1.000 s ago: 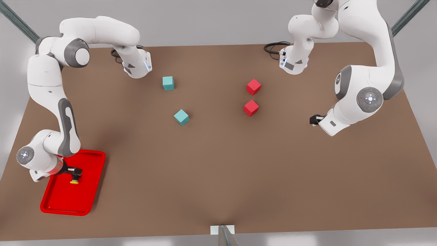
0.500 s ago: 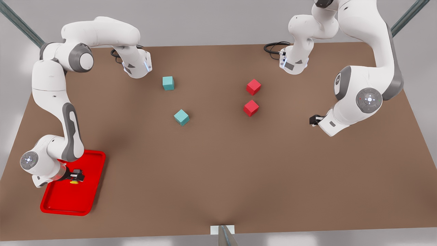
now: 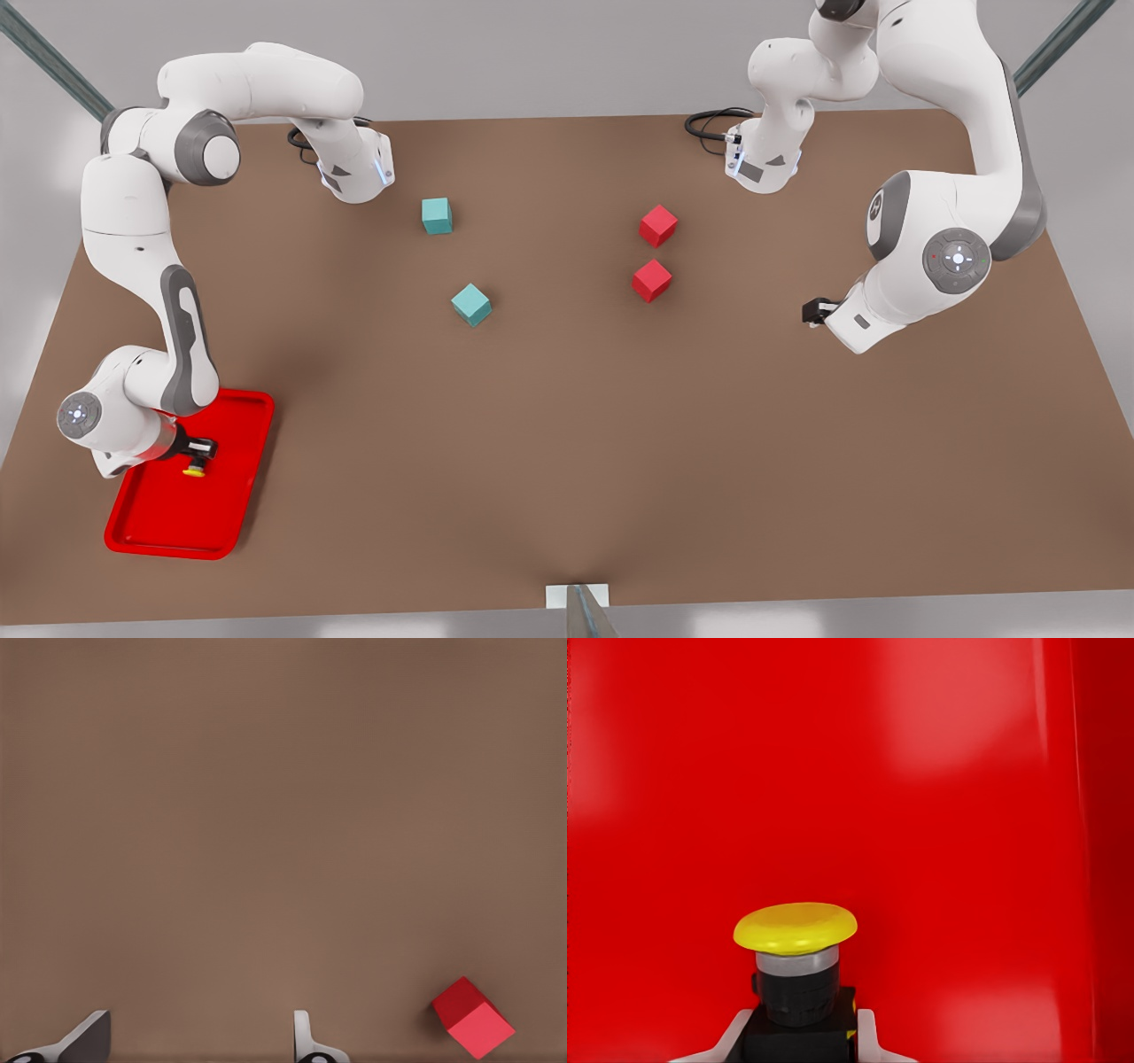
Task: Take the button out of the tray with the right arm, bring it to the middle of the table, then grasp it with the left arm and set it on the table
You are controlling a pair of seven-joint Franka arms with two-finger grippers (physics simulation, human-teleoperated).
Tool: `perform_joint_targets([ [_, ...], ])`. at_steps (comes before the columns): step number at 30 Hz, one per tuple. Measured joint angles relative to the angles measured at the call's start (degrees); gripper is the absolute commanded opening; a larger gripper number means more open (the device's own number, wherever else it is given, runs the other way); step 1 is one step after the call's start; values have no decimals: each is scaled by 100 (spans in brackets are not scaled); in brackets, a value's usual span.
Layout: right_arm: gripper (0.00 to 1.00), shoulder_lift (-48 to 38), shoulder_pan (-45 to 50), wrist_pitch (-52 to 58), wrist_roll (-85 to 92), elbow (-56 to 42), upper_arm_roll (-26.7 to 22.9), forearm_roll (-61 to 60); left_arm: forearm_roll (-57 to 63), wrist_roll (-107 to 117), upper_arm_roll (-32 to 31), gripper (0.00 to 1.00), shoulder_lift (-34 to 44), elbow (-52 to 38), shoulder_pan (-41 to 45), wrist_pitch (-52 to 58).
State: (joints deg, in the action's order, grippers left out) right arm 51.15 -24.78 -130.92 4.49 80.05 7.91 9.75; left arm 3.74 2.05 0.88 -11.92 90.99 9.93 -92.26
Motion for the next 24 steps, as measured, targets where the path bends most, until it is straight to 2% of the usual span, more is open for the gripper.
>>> perform_joint_targets([
  [5,40,-180,54,242,91,-36,17,-13,0,-1,0,100,-25,0,0,-5],
  [9,41,-505,102,603,161,-160,482,-24,0,-2,0,100,-26,0,0,-3],
  [15,41,-668,1316,1078,44,-379,870,-54,0,-2,0,100,-33,-1,0,-5],
  [19,41,-606,2389,1497,-389,-970,928,-304,0,-1,0,100,-39,-2,0,-5],
  [24,41,-31,3631,1637,-1304,-1803,912,-495,0,1,0,100,-73,-9,0,-13],
])
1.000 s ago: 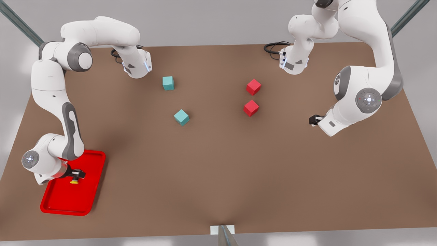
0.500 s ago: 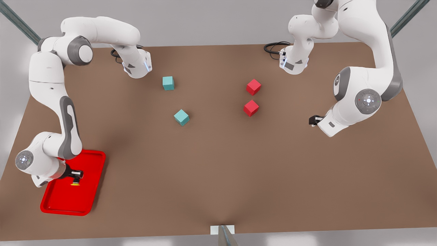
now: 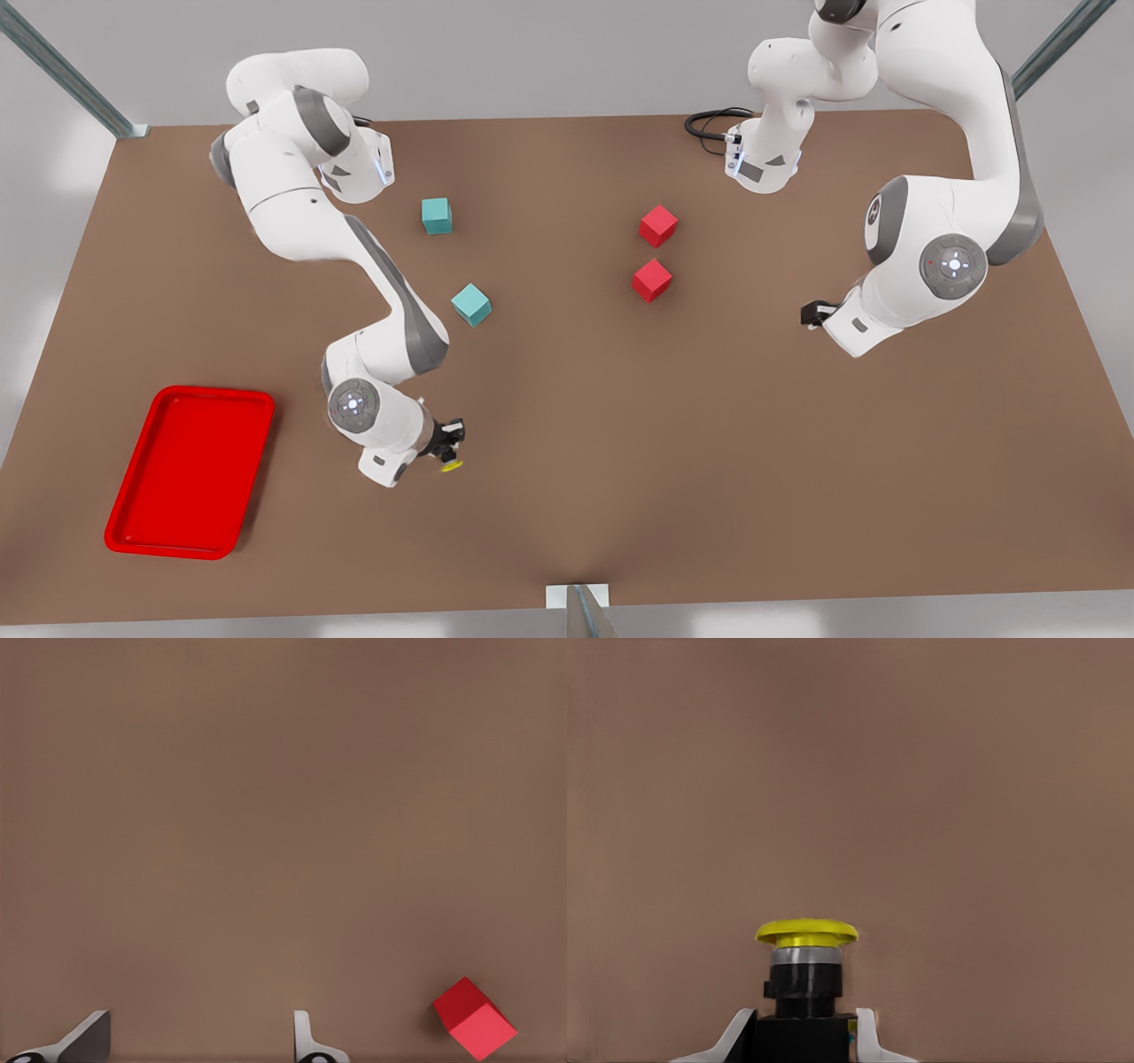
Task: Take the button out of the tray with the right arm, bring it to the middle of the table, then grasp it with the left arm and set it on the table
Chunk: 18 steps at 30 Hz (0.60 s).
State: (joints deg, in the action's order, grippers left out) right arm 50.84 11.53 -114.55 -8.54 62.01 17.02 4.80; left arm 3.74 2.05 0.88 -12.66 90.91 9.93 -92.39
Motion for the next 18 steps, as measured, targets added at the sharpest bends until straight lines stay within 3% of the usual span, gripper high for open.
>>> perform_joint_targets([
  [4,41,547,907,-84,-914,-807,-8,-116,0,1,0,100,-5,0,0,-9],
  [9,41,826,2036,-359,-2144,-1004,-7,-372,1,1,0,100,-30,0,9,-17],
  [18,46,1325,2749,-843,-3981,-1316,-267,-445,8,1,0,100,-104,0,9,-47],
])
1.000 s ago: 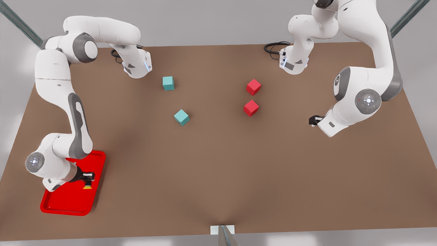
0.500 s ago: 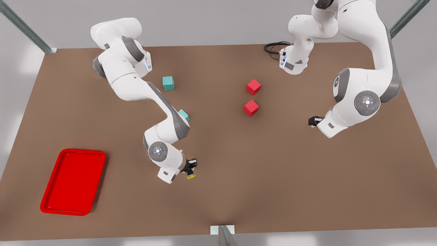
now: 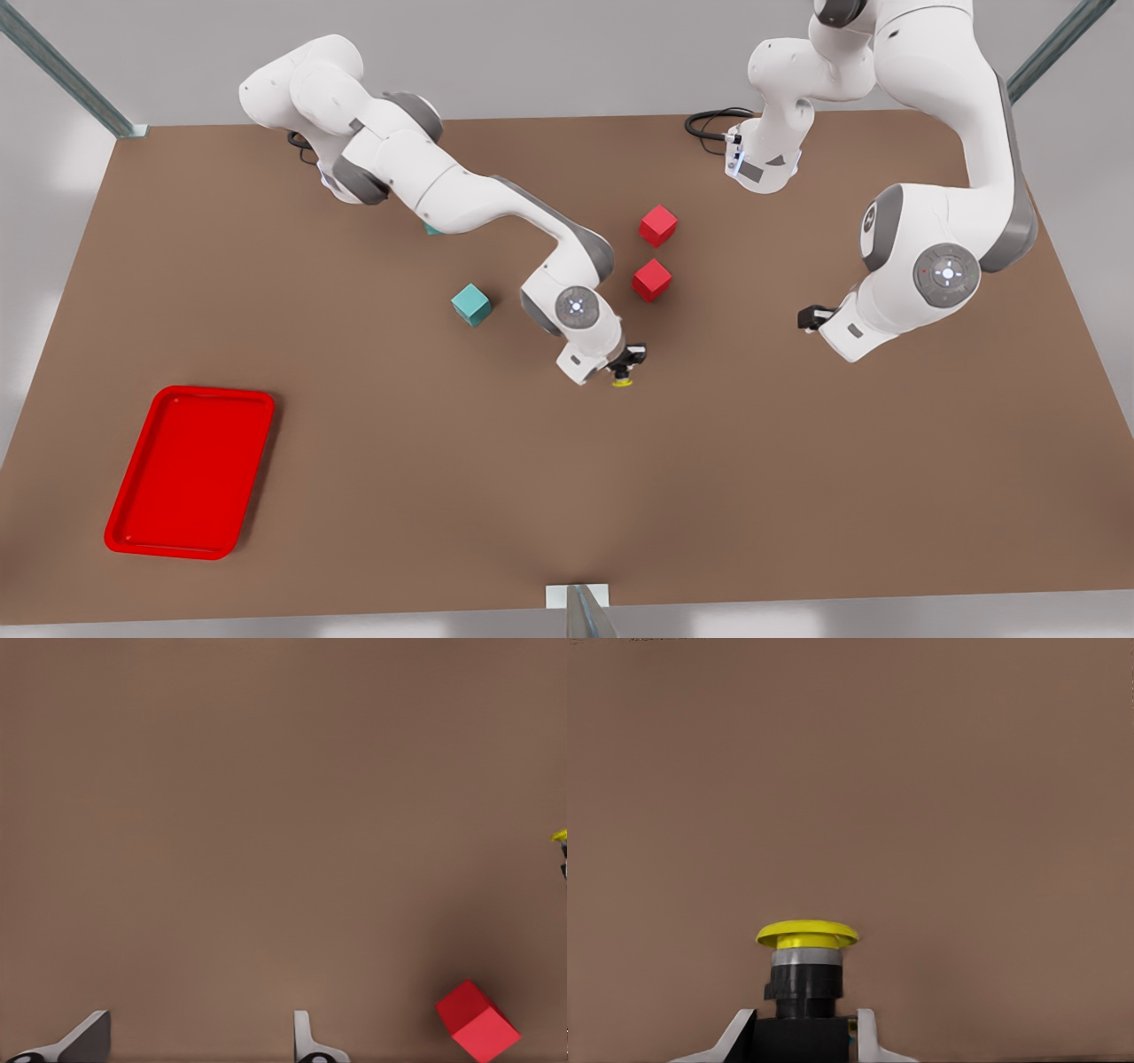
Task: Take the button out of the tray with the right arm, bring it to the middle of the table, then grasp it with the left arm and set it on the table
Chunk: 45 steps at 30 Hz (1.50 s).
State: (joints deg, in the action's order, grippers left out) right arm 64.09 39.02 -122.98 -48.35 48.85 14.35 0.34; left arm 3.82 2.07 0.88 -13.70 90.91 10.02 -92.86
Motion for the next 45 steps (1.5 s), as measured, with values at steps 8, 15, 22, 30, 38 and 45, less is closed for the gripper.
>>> perform_joint_targets([
  [8,100,112,283,-142,-1031,1,-494,31,1,0,0,100,-15,0,0,-16],
  [15,100,-1460,-1239,400,-1078,174,-636,51,-2,21,-12,100,-23,-5,-1,-19],
  [22,100,-5426,-4035,2230,710,3659,-640,496,-571,1439,-1651,100,-1692,-15,1234,-893],
  [30,100,-5333,-4442,2749,2421,3381,-667,469,698,3309,-945,100,-2344,1002,2169,-4019],
  [38,100,-5255,-4137,2863,3730,3237,-638,559,1374,4437,-827,100,-2479,1187,2137,-4875],
  [45,100,-5148,-4120,2753,4655,3195,-637,765,1428,5092,-843,100,-2662,1179,2118,-5111],
])
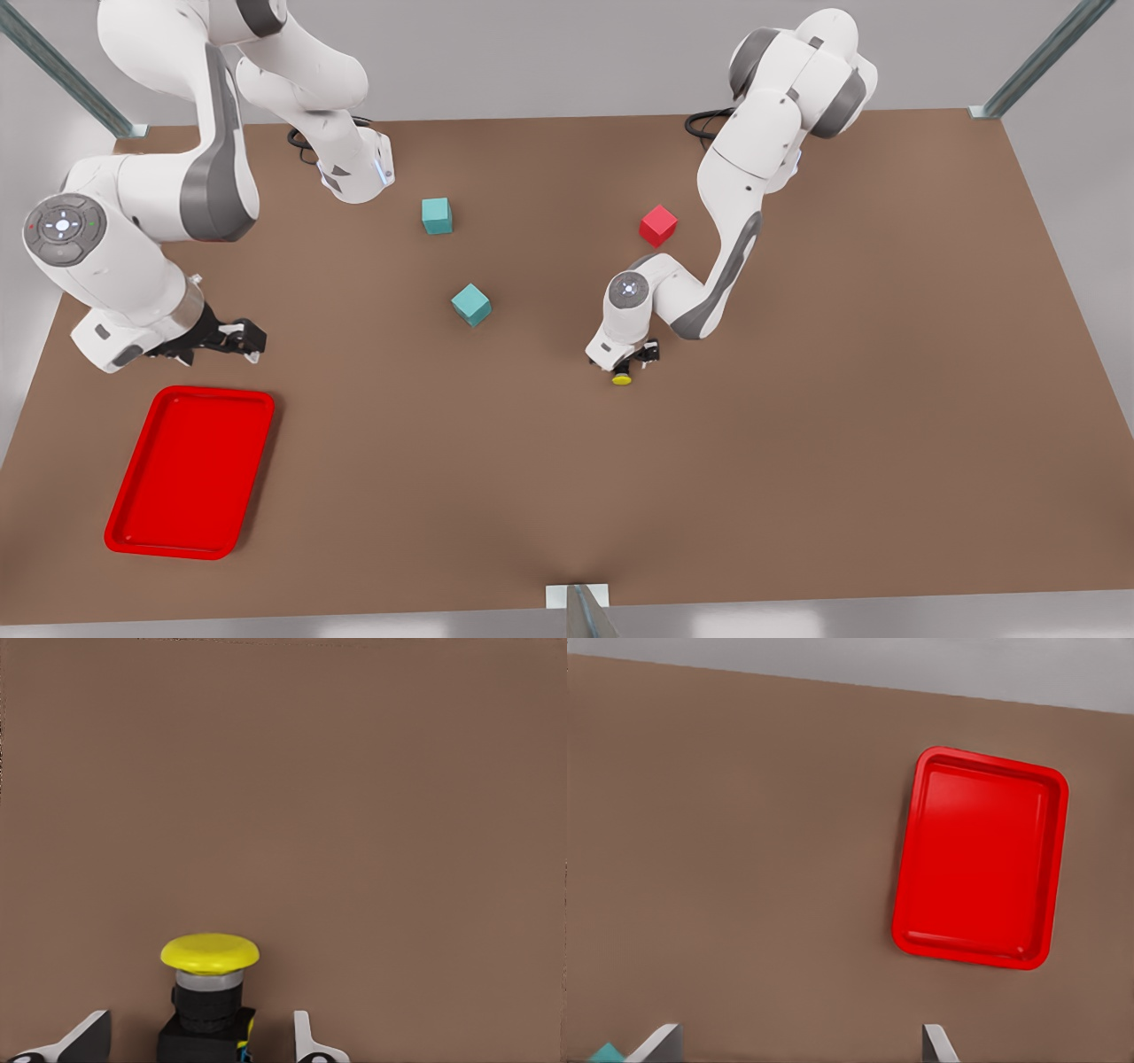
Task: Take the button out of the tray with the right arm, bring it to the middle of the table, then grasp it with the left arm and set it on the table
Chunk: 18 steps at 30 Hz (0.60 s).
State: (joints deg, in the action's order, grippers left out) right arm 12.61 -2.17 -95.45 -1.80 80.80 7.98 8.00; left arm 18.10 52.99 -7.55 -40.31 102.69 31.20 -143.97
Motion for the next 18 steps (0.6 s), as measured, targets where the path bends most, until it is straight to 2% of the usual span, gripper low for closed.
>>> perform_joint_targets([
  [3,100,27,11,-29,291,-4,0,12,6,207,0,100,17,-1,0,-34],
  [6,100,170,103,-31,545,-4,2,22,8,382,0,89,37,-1,-1,-45],
  [7,100,204,117,-29,620,-6,2,20,9,434,0,84,45,-1,-1,-45],
  [8,100,224,139,-27,690,-5,0,19,11,484,0,74,48,-1,-4,-45],
  [13,100,211,184,63,989,-14,2,8,16,698,0,47,53,-8,-9,-35],
  [15,100,227,129,79,1088,-251,-6,11,28,779,-1,42,53,-15,-9,-17],
  [18,100,241,9,89,1215,-354,-17,8,42,890,-3,42,47,-26,-9,6],
])
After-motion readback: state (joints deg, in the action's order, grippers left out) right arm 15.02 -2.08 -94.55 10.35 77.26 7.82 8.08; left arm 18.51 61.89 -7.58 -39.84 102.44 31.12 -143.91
